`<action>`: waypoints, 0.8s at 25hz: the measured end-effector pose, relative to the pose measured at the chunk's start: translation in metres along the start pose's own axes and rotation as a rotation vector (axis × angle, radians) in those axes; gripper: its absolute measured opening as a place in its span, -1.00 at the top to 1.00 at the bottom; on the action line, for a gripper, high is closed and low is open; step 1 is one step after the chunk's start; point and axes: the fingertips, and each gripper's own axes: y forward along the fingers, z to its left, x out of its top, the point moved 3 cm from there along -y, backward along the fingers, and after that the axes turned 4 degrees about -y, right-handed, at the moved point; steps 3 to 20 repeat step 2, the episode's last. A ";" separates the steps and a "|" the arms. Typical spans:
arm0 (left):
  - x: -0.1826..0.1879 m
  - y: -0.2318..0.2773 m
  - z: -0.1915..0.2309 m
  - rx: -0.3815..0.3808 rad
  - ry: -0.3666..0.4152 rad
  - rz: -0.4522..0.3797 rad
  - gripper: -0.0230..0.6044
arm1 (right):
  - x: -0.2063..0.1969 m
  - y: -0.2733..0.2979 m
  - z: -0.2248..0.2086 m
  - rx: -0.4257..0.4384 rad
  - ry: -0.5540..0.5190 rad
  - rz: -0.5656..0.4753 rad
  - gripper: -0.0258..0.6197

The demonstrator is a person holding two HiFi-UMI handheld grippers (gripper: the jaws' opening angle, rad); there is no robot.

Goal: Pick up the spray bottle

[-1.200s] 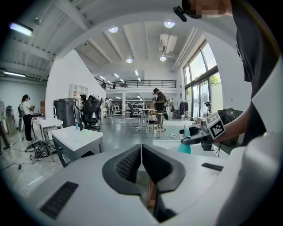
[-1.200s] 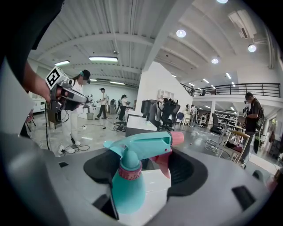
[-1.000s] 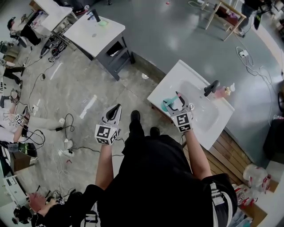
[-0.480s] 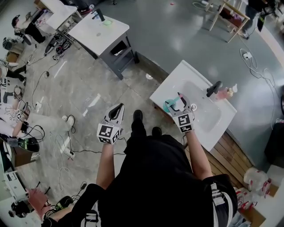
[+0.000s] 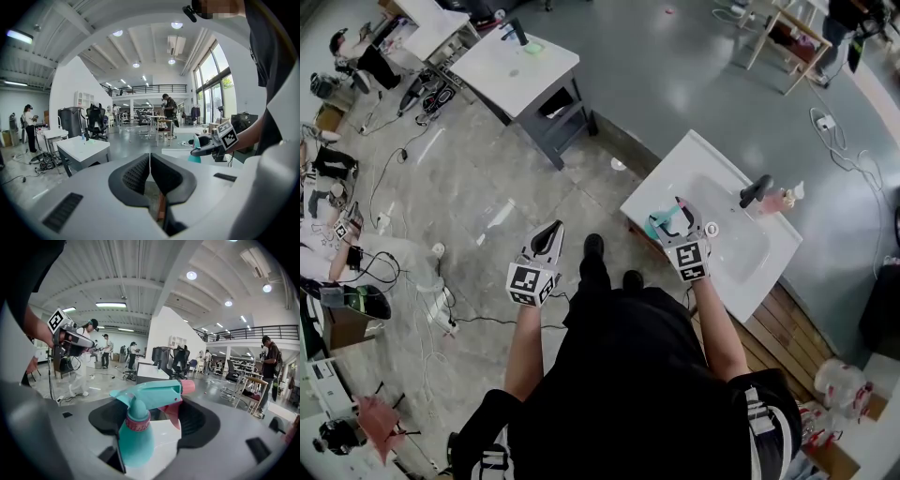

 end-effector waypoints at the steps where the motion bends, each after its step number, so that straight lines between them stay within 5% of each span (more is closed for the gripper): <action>1: 0.001 -0.001 0.001 0.001 0.000 0.000 0.84 | 0.001 0.000 0.001 0.000 0.000 0.000 -0.14; 20: 0.001 -0.002 0.003 0.002 0.001 -0.001 0.84 | 0.001 0.001 0.002 0.000 0.001 0.000 -0.14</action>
